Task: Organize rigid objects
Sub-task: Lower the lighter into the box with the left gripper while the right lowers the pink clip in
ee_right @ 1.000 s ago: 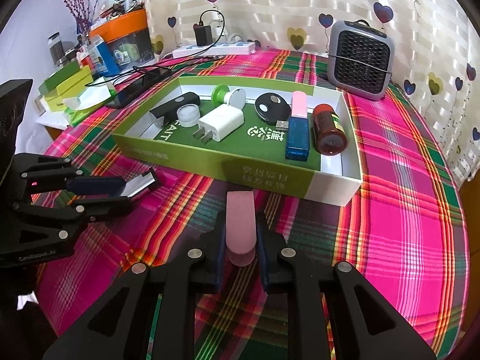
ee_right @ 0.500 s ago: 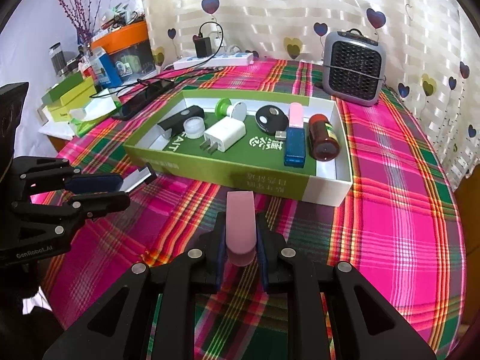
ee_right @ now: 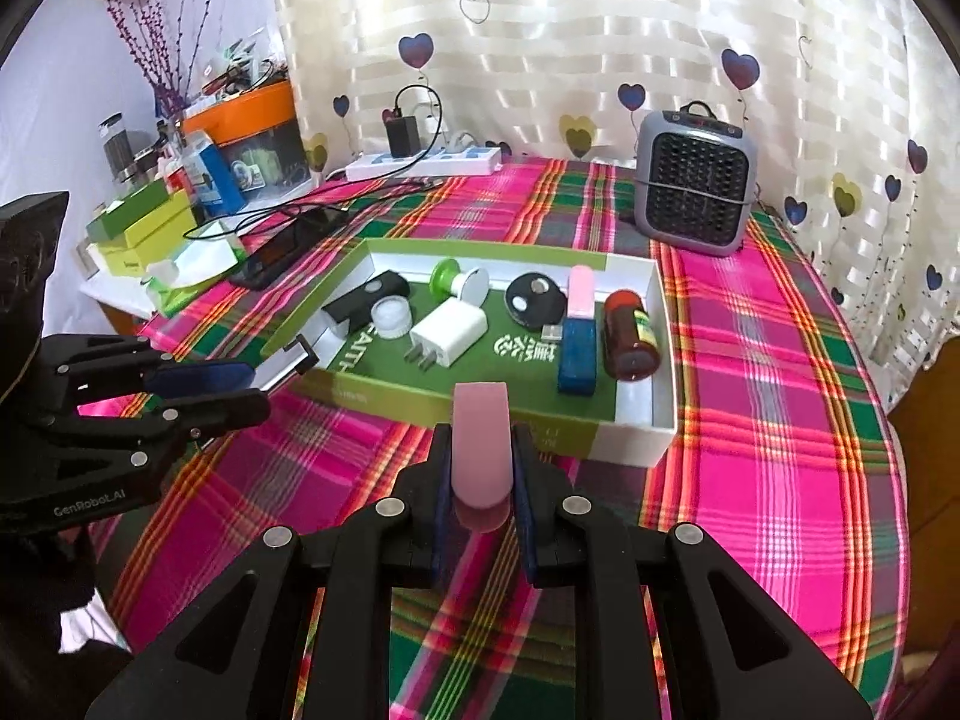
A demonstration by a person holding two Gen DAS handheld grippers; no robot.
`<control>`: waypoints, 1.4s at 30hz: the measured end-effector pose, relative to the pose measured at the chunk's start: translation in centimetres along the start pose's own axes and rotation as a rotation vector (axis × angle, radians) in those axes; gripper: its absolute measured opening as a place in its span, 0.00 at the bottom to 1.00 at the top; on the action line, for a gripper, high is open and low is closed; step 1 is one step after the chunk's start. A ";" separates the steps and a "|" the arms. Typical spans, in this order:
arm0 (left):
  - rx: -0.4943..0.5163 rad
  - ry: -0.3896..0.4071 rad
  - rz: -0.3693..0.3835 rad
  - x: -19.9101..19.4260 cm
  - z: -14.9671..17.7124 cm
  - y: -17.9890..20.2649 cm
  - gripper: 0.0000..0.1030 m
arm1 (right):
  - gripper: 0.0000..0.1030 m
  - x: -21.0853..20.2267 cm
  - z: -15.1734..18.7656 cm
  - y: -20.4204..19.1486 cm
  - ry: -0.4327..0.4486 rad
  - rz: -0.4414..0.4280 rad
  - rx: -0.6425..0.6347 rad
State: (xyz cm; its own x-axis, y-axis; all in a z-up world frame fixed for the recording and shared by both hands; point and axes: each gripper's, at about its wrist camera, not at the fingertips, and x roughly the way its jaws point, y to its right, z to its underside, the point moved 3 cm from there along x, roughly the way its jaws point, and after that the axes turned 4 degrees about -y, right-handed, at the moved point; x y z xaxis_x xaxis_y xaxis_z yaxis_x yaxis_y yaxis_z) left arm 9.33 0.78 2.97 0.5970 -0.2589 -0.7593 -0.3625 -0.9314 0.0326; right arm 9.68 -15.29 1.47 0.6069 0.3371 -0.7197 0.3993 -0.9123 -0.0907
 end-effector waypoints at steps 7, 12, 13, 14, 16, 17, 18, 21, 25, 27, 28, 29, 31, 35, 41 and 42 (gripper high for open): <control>-0.029 0.012 0.003 0.9 -1.5 -1.0 0.21 | 0.18 0.9 -1.7 1.0 0.005 -0.003 0.040; -0.052 0.017 0.002 1.8 -2.5 -1.8 0.21 | 0.18 1.8 -2.7 1.3 0.002 -0.006 0.050; -0.054 0.017 0.003 2.0 -2.7 -1.8 0.21 | 0.18 2.1 -3.0 1.3 -0.002 -0.005 0.053; -0.057 0.017 0.002 2.2 -2.9 -2.0 0.21 | 0.18 2.4 -3.1 1.4 -0.005 -0.004 0.055; -0.065 0.012 -0.001 2.7 -3.3 -2.3 0.21 | 0.18 2.9 -3.4 1.5 -0.010 -0.003 0.058; -0.069 0.009 -0.004 3.0 -3.4 -2.5 0.21 | 0.18 3.1 -3.6 1.4 -0.012 -0.003 0.058; -0.074 0.005 -0.005 3.3 -3.6 -2.6 0.21 | 0.18 3.4 -3.7 1.4 -0.015 -0.003 0.058; -0.078 -0.002 -0.015 4.0 -3.8 -2.9 0.21 | 0.18 4.2 -4.0 1.6 -0.027 0.000 0.061; -0.085 -0.008 -0.025 4.6 -4.1 -3.1 0.21 | 0.18 5.2 -4.3 1.8 -0.044 0.005 0.066; -0.088 -0.010 -0.025 5.0 -4.2 -3.1 0.21 | 0.18 5.8 -4.3 1.9 -0.056 0.004 0.069; -0.090 -0.013 -0.027 5.2 -4.3 -3.2 0.21 | 0.18 6.1 -4.3 1.9 -0.062 0.003 0.070; -0.092 -0.015 -0.030 5.4 -4.3 -3.3 0.21 | 0.18 6.4 -4.3 2.0 -0.069 0.005 0.071; -0.107 -0.014 -0.035 5.7 -4.4 -3.6 0.21 | 0.18 6.8 -4.3 2.0 -0.076 0.011 0.069; -0.119 -0.016 -0.042 6.1 -4.5 -4.0 0.21 | 0.18 7.5 -4.3 2.1 -0.085 0.018 0.070; -0.143 -0.027 -0.053 6.7 -4.4 -4.5 0.21 | 0.18 8.1 -4.4 2.2 -0.087 0.030 0.064; -0.145 -0.030 -0.054 6.8 -4.4 -4.6 0.21 | 0.18 8.1 -4.4 2.2 -0.085 0.036 0.062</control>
State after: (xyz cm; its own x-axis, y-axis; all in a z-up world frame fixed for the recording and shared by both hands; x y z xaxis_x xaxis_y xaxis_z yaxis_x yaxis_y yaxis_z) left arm 18.16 2.18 0.52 0.5903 -0.2014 -0.7817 -0.2217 -0.9716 0.0829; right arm 18.51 -13.52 -1.55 0.5585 0.2850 -0.7790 0.3333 -0.9371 -0.1039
